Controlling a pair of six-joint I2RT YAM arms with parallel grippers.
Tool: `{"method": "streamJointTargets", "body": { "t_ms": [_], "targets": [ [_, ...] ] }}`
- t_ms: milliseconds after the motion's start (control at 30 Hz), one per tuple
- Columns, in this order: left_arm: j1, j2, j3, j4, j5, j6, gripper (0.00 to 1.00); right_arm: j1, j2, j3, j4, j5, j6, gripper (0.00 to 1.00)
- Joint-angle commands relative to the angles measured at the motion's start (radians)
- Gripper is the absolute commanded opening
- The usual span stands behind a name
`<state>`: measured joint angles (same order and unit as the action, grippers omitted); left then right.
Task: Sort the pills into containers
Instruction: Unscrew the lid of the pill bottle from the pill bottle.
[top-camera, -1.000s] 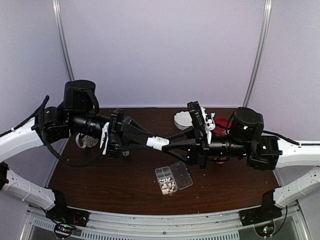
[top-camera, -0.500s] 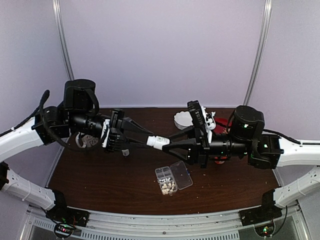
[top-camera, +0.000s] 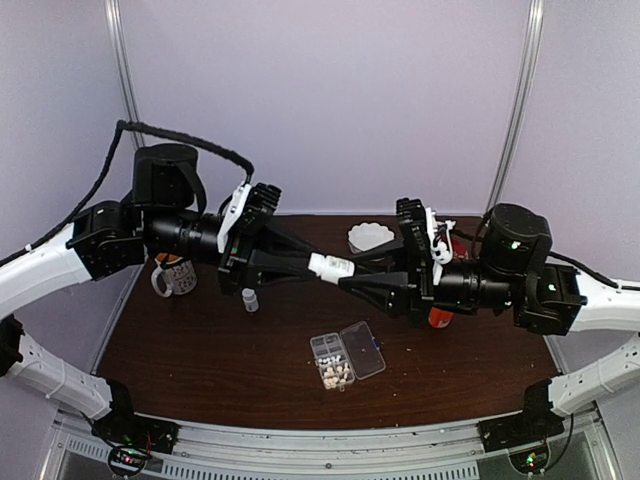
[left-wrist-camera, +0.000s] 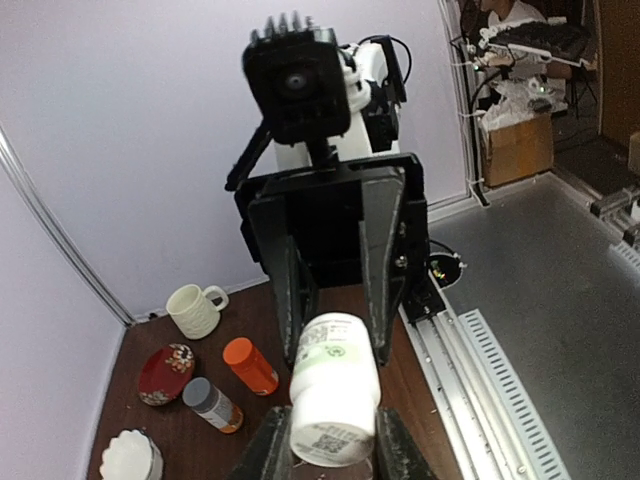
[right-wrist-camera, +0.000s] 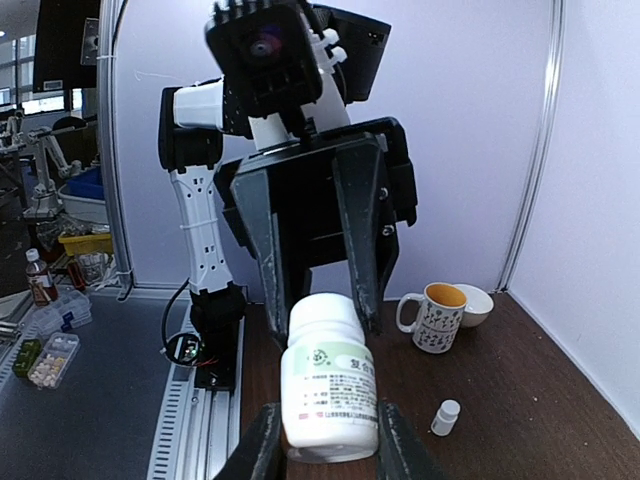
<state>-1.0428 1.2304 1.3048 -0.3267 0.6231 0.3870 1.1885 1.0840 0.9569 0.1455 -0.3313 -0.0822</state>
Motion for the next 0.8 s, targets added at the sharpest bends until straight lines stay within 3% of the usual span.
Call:
{"method": "streamJointTargets", "body": {
  "t_ms": [0, 367, 567, 700, 767],
  "targets": [
    [-0.028, 0.020, 0.080, -0.015, -0.048, -0.364, 0.00, 0.015, -0.038, -0.025, 0.034, 0.115, -0.122, 0.14],
    [-0.029, 0.112, 0.235, -0.128, -0.026, -0.917, 0.00, 0.088, -0.054, -0.053, 0.050, 0.320, -0.371, 0.12],
    [-0.015, 0.142, 0.252, -0.058, 0.061, -1.230, 0.00, 0.147, -0.068, -0.121, 0.153, 0.459, -0.500, 0.12],
    [-0.004, 0.134, 0.223, 0.036, 0.105, -1.328, 0.00, 0.165, -0.068, -0.137, 0.174, 0.493, -0.531, 0.12],
    [-0.001, 0.127, 0.234, 0.019, 0.094, -1.293, 0.10, 0.167, -0.072, -0.141, 0.175, 0.497, -0.528, 0.12]
  ]
}}
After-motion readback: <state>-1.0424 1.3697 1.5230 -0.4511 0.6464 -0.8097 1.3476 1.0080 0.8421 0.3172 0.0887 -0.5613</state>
